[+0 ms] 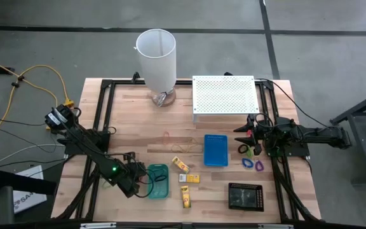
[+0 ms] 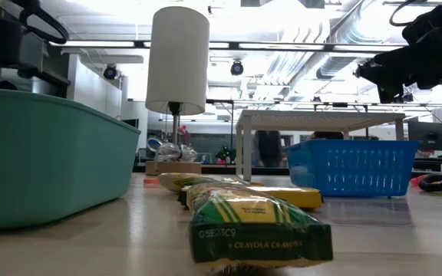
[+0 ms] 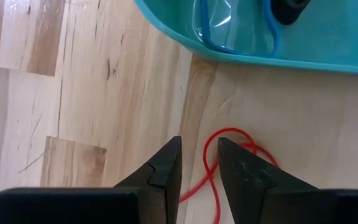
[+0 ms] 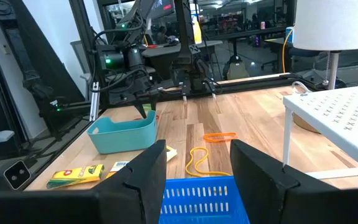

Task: Pick & Place Office Desk Supplies
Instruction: Put the red rubber band into the green bin

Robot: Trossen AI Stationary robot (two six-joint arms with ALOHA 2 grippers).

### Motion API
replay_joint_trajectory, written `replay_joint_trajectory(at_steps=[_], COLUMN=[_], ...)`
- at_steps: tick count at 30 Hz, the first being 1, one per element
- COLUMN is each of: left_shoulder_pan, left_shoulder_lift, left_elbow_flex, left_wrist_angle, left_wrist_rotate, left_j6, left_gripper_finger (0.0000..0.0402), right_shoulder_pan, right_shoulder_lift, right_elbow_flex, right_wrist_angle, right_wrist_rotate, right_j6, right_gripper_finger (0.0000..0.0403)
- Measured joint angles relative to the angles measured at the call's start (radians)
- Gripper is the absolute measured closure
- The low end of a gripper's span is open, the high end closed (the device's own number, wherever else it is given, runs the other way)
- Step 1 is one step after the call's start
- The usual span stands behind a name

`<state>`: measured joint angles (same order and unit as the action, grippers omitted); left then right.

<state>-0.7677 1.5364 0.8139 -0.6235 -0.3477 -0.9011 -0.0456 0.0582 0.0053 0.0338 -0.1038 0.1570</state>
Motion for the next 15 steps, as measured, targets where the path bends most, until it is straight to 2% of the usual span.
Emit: replay_joint_trajectory(at_steps=[15], left_shoulder_pan=[0.000], left_shoulder_lift=[0.033], left_elbow_flex=[0.000], left_wrist_angle=[-0.004], left_wrist_rotate=[0.003], left_j6=[-0.010], left_gripper_finger=[0.0305], right_shoulder_pan=[0.000], right_shoulder_lift=[0.000], right_elbow_flex=[0.000], right_wrist_angle=[0.000], right_wrist_rotate=[0.000], right_j6=[0.000], right_gripper_finger=[0.0237])
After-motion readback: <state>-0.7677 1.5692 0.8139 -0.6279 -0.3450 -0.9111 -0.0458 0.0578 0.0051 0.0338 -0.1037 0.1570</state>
